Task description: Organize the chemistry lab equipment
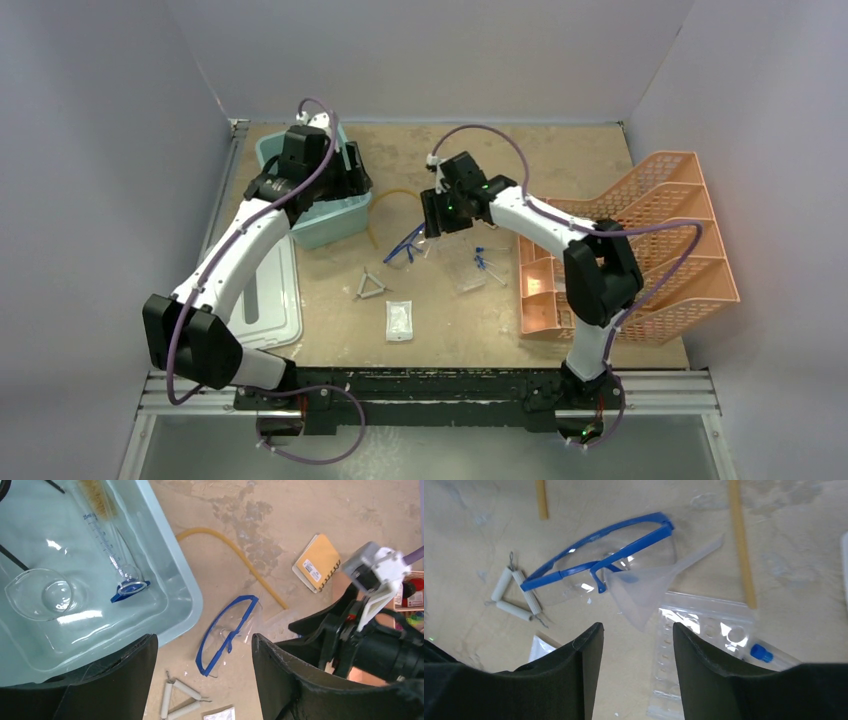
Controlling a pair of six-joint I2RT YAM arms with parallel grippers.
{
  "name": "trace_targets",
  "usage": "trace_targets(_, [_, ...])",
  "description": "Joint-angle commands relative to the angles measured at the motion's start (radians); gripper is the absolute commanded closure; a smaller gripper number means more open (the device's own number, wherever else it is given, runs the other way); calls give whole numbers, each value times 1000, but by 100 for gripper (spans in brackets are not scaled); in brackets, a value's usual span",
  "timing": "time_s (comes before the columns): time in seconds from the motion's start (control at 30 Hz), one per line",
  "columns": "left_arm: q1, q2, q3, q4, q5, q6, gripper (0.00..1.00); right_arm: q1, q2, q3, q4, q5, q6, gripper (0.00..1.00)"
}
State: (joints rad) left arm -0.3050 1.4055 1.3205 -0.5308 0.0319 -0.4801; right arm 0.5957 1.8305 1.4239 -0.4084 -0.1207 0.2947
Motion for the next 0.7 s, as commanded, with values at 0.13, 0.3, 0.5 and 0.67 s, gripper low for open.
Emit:
trace_targets(0.13, [10,-87,-34,85,-28,-31,33,95,67,75,-33,58,-129,50])
trace_targets(0.3, [10,-112,-43,72,-80,-31,33,130,99,68,-3,207,-148,54])
trace_targets(0.5, [10,-135,-40,50,-151,-35,33,174,113,9,87,415,-160,65])
trace_targets(0.67, [12,-150,-37,39,-185,-39,33,198,77,-26,129,445,-165,87])
